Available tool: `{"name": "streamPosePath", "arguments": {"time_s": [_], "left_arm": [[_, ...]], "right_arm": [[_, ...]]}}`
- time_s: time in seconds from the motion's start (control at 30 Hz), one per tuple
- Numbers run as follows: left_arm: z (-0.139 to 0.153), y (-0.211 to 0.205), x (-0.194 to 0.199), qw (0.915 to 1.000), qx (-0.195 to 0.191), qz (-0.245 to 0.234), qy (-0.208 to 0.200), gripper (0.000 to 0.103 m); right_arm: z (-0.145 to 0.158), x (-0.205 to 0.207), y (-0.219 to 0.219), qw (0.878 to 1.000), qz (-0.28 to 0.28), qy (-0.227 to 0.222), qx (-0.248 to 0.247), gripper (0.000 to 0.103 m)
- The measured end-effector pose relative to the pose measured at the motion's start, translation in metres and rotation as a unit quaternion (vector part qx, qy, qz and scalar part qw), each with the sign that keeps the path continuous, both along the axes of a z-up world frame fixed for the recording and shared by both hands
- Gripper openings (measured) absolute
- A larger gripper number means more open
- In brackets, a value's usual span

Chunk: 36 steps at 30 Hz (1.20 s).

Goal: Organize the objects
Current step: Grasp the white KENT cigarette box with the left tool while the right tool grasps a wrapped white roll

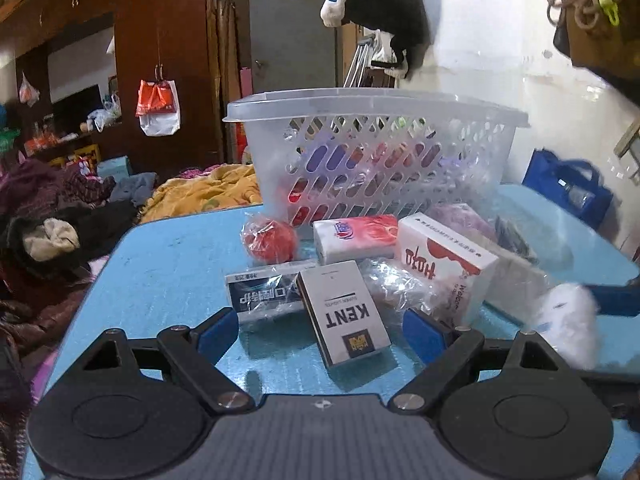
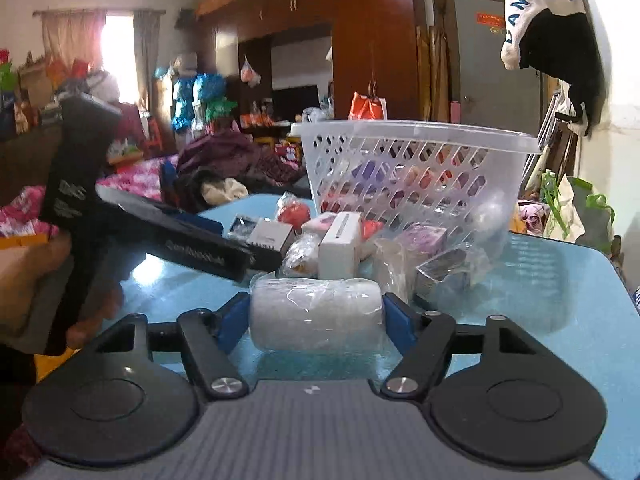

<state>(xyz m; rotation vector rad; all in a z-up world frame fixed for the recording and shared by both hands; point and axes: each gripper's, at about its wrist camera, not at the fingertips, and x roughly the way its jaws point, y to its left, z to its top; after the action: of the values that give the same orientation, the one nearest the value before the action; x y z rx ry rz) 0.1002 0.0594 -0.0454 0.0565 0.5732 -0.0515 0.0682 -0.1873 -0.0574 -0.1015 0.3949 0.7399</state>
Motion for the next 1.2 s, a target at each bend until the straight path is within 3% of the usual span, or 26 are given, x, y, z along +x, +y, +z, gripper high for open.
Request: {"name": "streamPosePath", "arguments": {"time_s": [0.17,0.23,0.3,0.4,0.9,1.2], "left_arm": [[0.0,-0.005,0.003,0.9999,0.014,0.005,0.006,0.091],[-0.002,-0.009,0.005,0.9996,0.025,0.007,0.012,0.081],[-0.003,-0.012,0.004,0.9992,0.037,0.009,0.013,0.058],[-0.003,-0.013,0.001,0.9991,0.041,0.01,0.008,0.042],[0.004,0.013,-0.02,0.9968,-0.049,-0.012,-0.062,0.041],[0.005,0.015,-0.021,0.9959,-0.056,-0.012,-0.07,0.041]], "right_arm": [[0.003,0.002,-0.01,1.0,-0.002,0.0,0.02,0.073],[0.005,0.002,-0.013,1.0,-0.001,0.001,0.028,0.073],[0.006,0.001,-0.015,0.999,-0.002,-0.002,0.033,0.073],[0.008,-0.001,-0.017,0.999,-0.002,-0.008,0.037,0.073],[0.017,-0.001,-0.032,0.998,-0.017,-0.026,0.059,0.073],[0.018,0.002,-0.037,0.997,-0.024,-0.027,0.066,0.073]]}}
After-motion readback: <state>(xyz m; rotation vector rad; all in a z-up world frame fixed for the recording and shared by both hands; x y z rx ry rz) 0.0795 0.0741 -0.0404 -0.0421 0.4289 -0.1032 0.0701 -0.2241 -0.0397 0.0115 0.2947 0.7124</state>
